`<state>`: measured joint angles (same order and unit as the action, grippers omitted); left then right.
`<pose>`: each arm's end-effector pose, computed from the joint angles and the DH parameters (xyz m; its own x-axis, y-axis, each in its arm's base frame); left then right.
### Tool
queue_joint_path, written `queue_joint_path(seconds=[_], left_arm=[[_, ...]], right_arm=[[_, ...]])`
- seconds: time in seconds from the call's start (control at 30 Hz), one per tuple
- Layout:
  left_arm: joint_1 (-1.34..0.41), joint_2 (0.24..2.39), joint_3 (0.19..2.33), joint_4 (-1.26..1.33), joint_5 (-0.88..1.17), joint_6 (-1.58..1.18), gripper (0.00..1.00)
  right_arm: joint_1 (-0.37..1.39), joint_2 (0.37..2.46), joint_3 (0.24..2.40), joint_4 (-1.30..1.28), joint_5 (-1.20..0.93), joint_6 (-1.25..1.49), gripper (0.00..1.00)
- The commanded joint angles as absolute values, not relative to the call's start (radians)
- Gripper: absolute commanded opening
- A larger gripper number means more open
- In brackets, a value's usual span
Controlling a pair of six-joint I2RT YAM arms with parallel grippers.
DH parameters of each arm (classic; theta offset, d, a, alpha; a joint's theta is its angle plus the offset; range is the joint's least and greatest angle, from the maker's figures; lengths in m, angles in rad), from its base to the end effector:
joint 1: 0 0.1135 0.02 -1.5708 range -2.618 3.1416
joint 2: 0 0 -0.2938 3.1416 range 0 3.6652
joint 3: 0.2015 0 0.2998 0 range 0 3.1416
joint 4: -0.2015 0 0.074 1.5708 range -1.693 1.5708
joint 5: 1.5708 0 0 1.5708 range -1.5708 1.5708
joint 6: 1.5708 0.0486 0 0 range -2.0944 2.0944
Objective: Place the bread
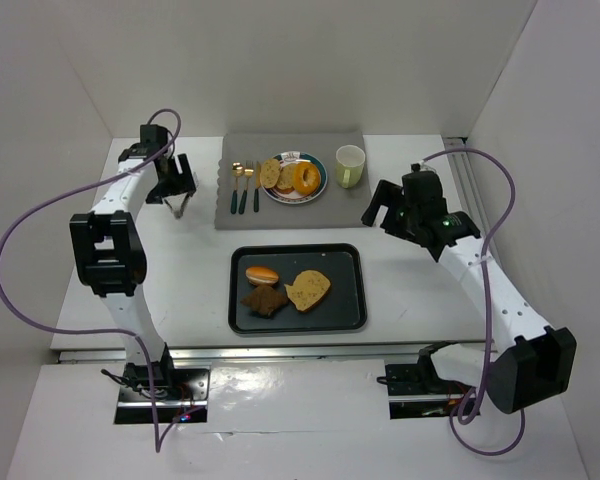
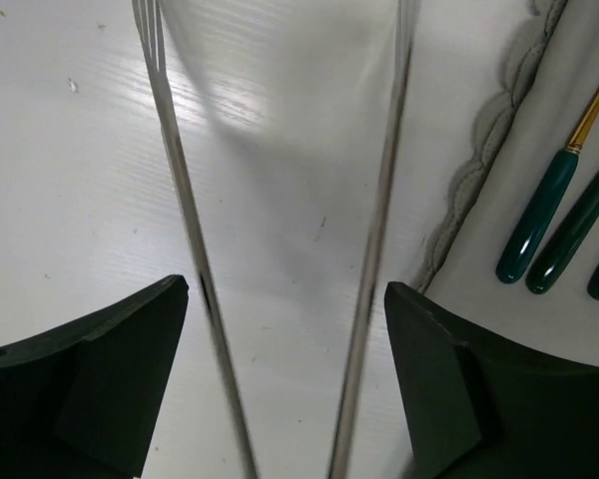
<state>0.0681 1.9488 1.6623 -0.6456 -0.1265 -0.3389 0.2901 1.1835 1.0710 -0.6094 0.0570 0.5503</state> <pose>0.4984 0.0401 0.2630 -0.7081 -0.3788 -0.5959 -0.4007 0.9104 -0.1027 0.2879 0.0830 0.3312 -0.6676 0.3456 -0.6594 0.1226 0.9247 0.3604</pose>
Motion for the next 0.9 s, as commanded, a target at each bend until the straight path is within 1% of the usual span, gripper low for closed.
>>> queue_joint_path(seconds=[0.0,0.07,0.13,0.3,0.4,0.43,0.63,0.87], left_arm=[[0.066,1.962,1.733,-0.672,-0.084,-0.325,0.94],[0.066,1.936,1.733,-0.672,-0.084,-0.325,0.95],[0.066,1.895,1.743,-0.672,-0.084,-0.325,1.00],[0.057,1.787,1.764,-0.725,-0.075,-0.348,1.00],[0.026,1.660,1.703,-0.716,-0.002,-0.371,1.00],[-0.003,1.594,1.651,-0.704,0.024,-0.386,1.00],[-0.144,1.393,1.429,-0.649,0.034,-0.422,1.00],[-0.219,1.212,1.335,-0.661,0.034,-0.451,1.00]], right_arm=[[0.296,1.149,1.062,-0.632,0.098,0.557,1.00],[0.296,1.158,1.087,-0.650,0.123,0.566,1.00],[0.296,1.167,1.101,-0.663,0.144,0.566,1.00],[0.296,1.178,1.135,-0.681,0.204,0.566,1.00],[0.296,1.201,1.154,-0.693,0.245,0.575,1.00],[0.296,1.215,1.163,-0.693,0.261,0.575,1.00],[0.296,1.253,1.172,-0.683,0.273,0.595,1.00],[0.296,1.255,1.149,-0.633,0.244,0.583,1.00]])
